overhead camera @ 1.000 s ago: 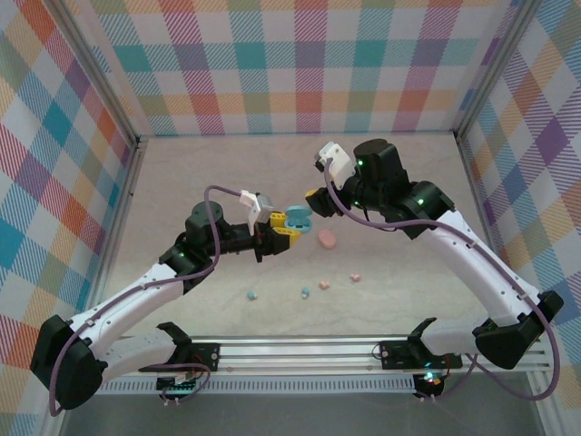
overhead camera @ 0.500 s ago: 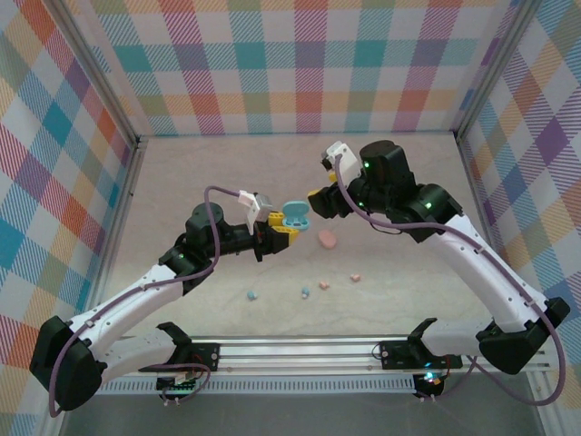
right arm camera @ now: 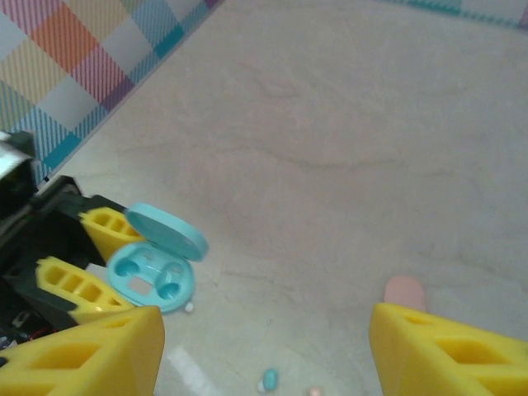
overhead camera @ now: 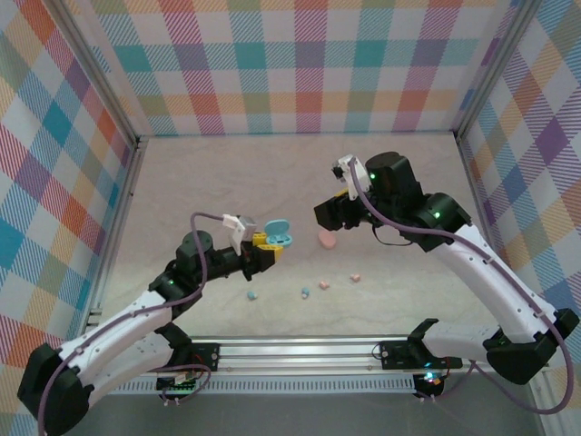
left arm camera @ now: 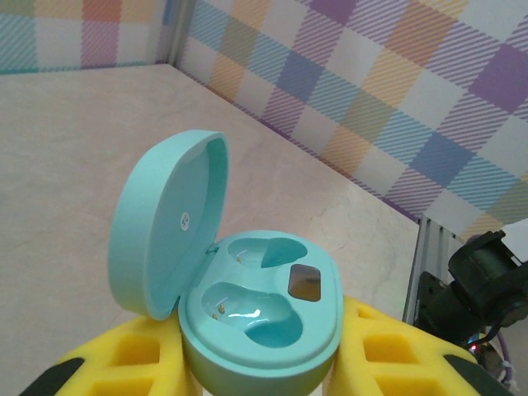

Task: Insert the wireless bluetooth earbuds into the charging case

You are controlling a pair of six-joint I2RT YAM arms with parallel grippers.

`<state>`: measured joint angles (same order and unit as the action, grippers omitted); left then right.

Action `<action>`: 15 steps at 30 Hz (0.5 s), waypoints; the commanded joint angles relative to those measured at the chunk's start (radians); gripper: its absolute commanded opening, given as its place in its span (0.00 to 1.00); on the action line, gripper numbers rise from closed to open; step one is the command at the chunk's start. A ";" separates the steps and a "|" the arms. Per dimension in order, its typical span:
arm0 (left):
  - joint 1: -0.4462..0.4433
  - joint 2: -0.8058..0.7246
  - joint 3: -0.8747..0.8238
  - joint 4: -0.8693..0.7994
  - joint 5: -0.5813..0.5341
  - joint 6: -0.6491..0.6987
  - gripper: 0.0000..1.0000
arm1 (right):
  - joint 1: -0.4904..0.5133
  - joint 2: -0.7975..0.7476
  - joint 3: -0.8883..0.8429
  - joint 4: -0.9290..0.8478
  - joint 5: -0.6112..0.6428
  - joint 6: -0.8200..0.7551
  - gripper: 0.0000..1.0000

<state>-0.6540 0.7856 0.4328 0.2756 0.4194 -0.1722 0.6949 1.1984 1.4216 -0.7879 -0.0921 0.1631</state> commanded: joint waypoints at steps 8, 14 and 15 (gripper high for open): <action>-0.007 -0.325 -0.145 -0.191 -0.190 -0.068 0.23 | -0.049 0.084 -0.177 0.040 -0.135 0.229 0.60; -0.007 -0.438 -0.157 -0.281 -0.212 -0.066 0.23 | -0.006 0.161 -0.337 0.114 -0.197 0.339 0.47; -0.007 -0.445 -0.155 -0.286 -0.216 -0.063 0.23 | 0.010 0.176 -0.356 0.116 -0.195 0.346 0.45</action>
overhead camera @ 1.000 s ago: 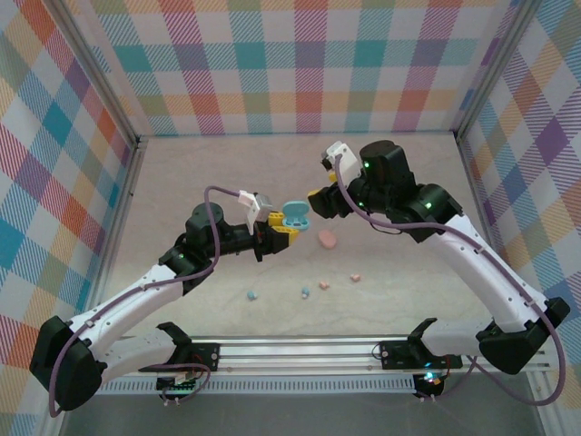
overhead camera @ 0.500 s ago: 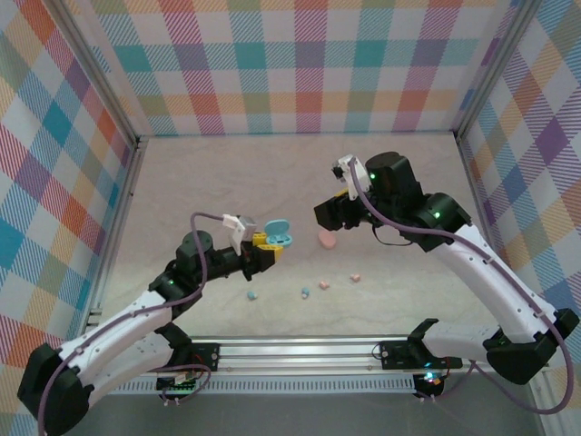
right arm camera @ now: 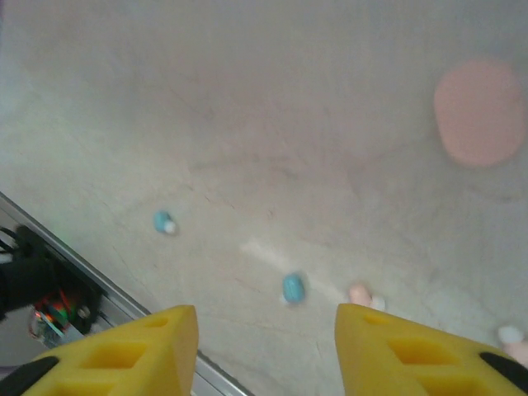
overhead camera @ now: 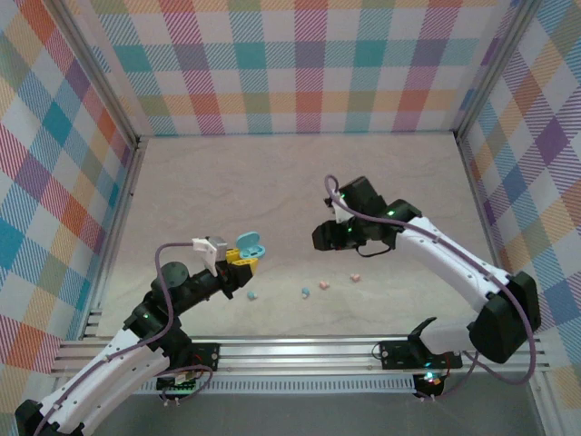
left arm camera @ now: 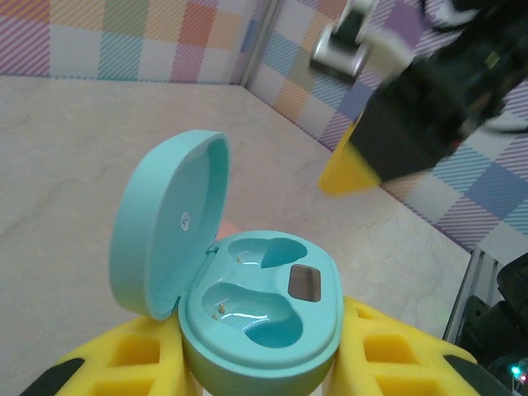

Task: Insert the wireless bluetooth earbuds into the charging case

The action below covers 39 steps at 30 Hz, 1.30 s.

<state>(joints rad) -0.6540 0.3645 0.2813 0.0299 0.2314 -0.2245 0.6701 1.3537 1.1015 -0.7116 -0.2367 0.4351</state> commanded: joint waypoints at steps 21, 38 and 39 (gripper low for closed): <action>-0.007 0.062 0.061 -0.048 0.011 0.028 0.24 | 0.206 0.241 -0.162 0.180 0.049 0.093 0.26; -0.007 0.061 0.071 -0.078 0.008 0.036 0.24 | 0.239 0.325 -0.109 0.171 0.054 0.051 0.30; -0.006 0.060 0.072 -0.078 0.007 0.037 0.24 | 0.242 0.328 -0.108 0.172 0.057 0.051 0.30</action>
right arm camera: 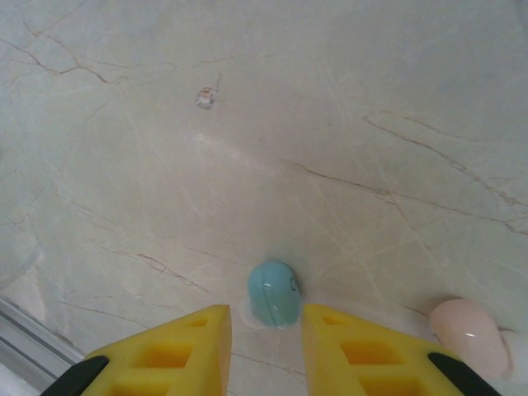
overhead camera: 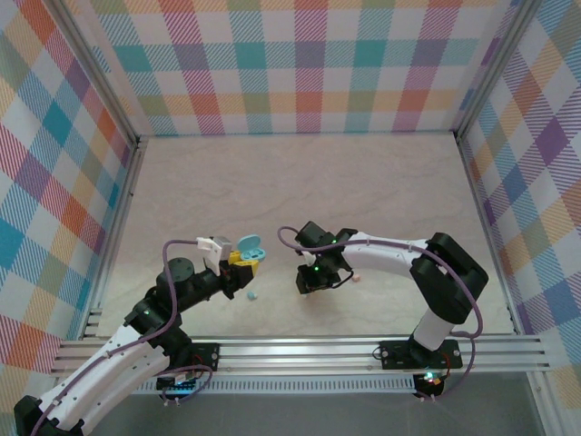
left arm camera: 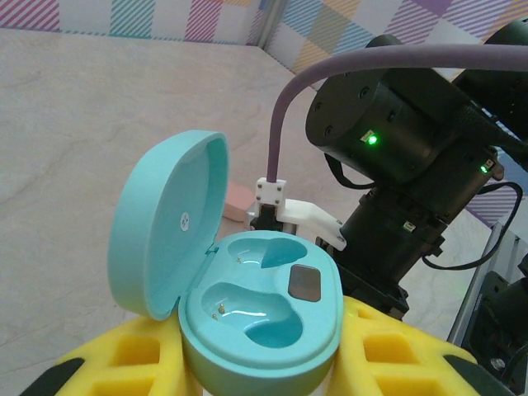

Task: Insert the wireless bluetooth earbuds into the charging case

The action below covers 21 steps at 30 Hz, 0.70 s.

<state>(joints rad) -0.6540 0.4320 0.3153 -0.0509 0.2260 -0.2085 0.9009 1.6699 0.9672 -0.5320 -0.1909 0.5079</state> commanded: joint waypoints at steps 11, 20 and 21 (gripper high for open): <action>-0.007 -0.018 0.044 -0.016 0.014 0.024 0.24 | 0.021 0.047 0.050 -0.020 0.037 -0.034 0.31; -0.007 -0.024 0.043 -0.012 0.012 0.027 0.24 | 0.026 0.058 0.054 -0.035 0.057 -0.049 0.31; -0.007 -0.024 0.042 -0.012 0.012 0.027 0.24 | 0.028 0.060 0.057 -0.038 0.057 -0.052 0.31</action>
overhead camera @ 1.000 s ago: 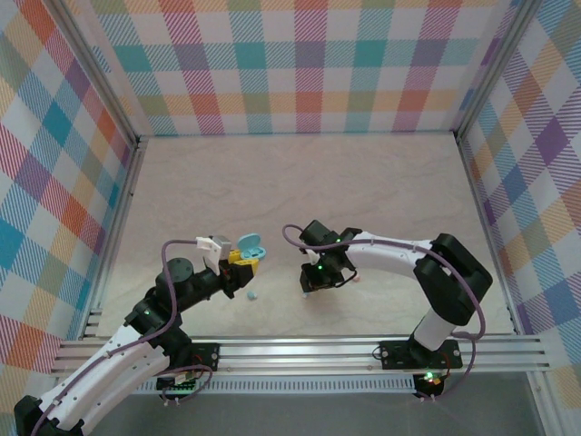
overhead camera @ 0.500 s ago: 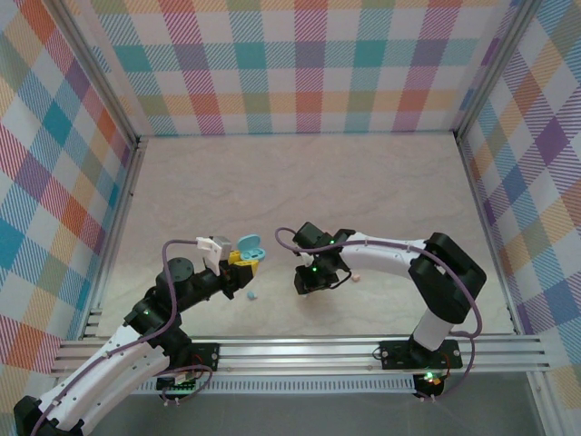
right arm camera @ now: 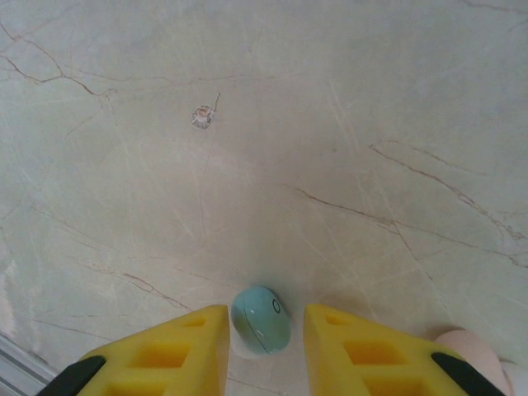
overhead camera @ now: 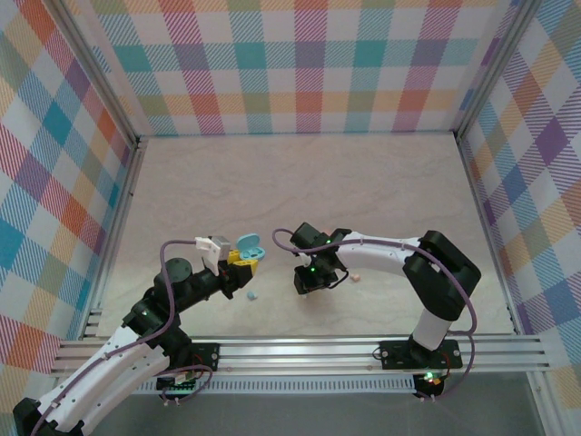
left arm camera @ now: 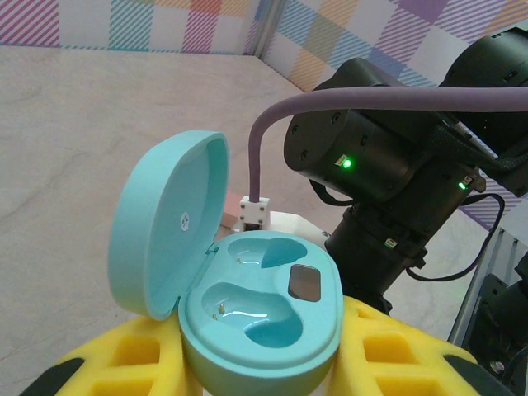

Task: Insert the wireless bluetooth earbuds into the charging case

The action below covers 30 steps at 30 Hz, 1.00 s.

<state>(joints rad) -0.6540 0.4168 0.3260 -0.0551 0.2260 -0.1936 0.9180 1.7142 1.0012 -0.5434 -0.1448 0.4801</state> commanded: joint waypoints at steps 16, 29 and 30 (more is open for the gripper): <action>-0.007 -0.009 0.038 -0.017 0.010 0.017 0.24 | 0.045 0.048 0.049 -0.056 0.042 -0.049 0.31; -0.007 -0.016 0.036 -0.024 0.012 0.014 0.24 | 0.045 0.029 0.050 -0.059 0.069 -0.034 0.25; -0.007 -0.016 0.036 -0.022 0.012 0.014 0.24 | 0.044 0.021 0.050 -0.061 0.077 -0.031 0.25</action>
<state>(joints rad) -0.6540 0.4149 0.3271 -0.0792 0.2260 -0.1902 0.9562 1.7481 1.0256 -0.5770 -0.0944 0.4480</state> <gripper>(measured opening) 0.327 0.249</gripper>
